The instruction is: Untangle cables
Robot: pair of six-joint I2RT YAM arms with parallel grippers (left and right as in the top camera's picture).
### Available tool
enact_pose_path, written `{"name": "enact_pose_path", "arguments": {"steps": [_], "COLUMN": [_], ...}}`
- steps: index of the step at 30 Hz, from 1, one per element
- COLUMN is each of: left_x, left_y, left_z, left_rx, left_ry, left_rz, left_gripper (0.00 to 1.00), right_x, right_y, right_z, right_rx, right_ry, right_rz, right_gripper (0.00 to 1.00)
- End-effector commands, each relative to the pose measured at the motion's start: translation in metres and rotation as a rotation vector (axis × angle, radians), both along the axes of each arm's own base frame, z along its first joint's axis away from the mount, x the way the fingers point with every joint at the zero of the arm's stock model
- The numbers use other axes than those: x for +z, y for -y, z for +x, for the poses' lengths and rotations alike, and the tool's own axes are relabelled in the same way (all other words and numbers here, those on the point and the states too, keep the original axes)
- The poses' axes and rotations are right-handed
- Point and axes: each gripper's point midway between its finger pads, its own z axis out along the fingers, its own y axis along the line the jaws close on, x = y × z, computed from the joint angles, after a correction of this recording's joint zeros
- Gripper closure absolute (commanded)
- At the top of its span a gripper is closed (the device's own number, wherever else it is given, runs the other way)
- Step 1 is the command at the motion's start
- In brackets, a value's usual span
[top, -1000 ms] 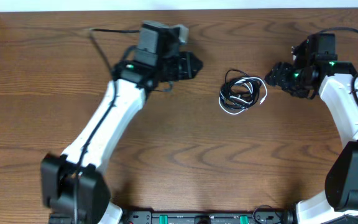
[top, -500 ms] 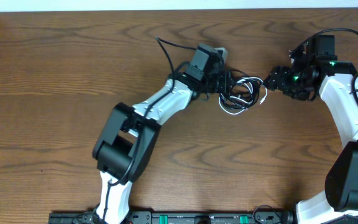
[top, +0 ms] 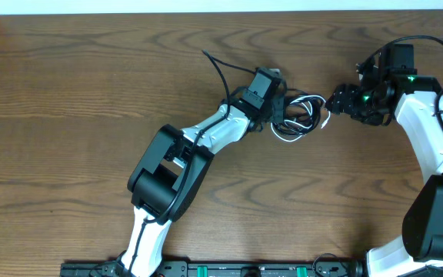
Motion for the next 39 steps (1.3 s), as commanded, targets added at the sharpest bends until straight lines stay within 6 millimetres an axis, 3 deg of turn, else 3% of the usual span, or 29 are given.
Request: {"name": "enact_pose_path", "arguments": {"steps": [1,6,7,8,9,12,13,17,18,20,22,23,29,34,39], "left_x": [-0.017,-0.027,-0.027,-0.026,-0.024,0.0,0.013,0.105,0.133,0.165,0.216,0.224,0.25,0.259,0.261], "left_y": [-0.026,-0.036,-0.037,-0.036,-0.036,-0.036,-0.035,-0.036,-0.038,-0.04,-0.039,-0.039,-0.041,-0.05,-0.045], "left_z": [0.006,-0.006,-0.006,-0.006,-0.005,-0.002,0.001,0.007,0.005,-0.001,-0.017,-0.021,-0.032,-0.026,-0.03], "left_rx": [0.075,0.059,0.059,0.059,0.059,0.065,0.069,0.074,0.078,0.076,0.038,0.031,0.01,0.053,0.02], "left_ry": [0.002,-0.043,-0.045,-0.042,-0.039,-0.008,0.016,0.162,0.201,0.243,0.297,0.305,0.331,0.338,0.308], "left_rz": [0.137,0.197,0.198,0.196,0.194,0.17,0.153,0.054,0.023,-0.017,-0.108,-0.123,-0.169,-0.198,-0.247], "left_gripper": [0.6,0.7,0.75,0.85,0.93,0.93,0.93,0.93,0.93,0.93,0.93,0.93,0.93,0.93,0.93], "right_x": [0.013,0.014,0.014,0.014,0.014,0.014,0.014,0.014,0.014,0.016,0.02,0.022,0.041,0.049,0.05], "right_y": [-0.001,-0.001,-0.001,-0.001,-0.001,-0.002,-0.002,-0.009,-0.015,-0.024,-0.046,-0.052,-0.096,-0.114,-0.13], "right_z": [0.003,0.004,0.004,0.004,0.004,0.004,0.004,0.004,0.004,0.004,0.006,0.008,0.015,0.014,0.013], "right_rx": [0.015,0.015,0.015,0.015,0.015,0.017,0.017,0.036,0.049,0.072,0.126,0.14,0.253,0.303,0.335], "right_ry": [0.039,0.044,0.045,0.045,0.044,0.044,0.044,0.047,0.05,0.058,0.084,0.095,0.188,0.214,0.223], "right_rz": [-0.002,-0.002,-0.002,-0.002,-0.002,-0.001,-0.001,0.0,0.007,0.021,0.058,0.07,0.197,0.251,0.261], "right_gripper": [0.24,0.24,0.24,0.24,0.24,0.24,0.24,0.24,0.24,0.24,0.25,0.25,0.29,0.29,0.32]}}
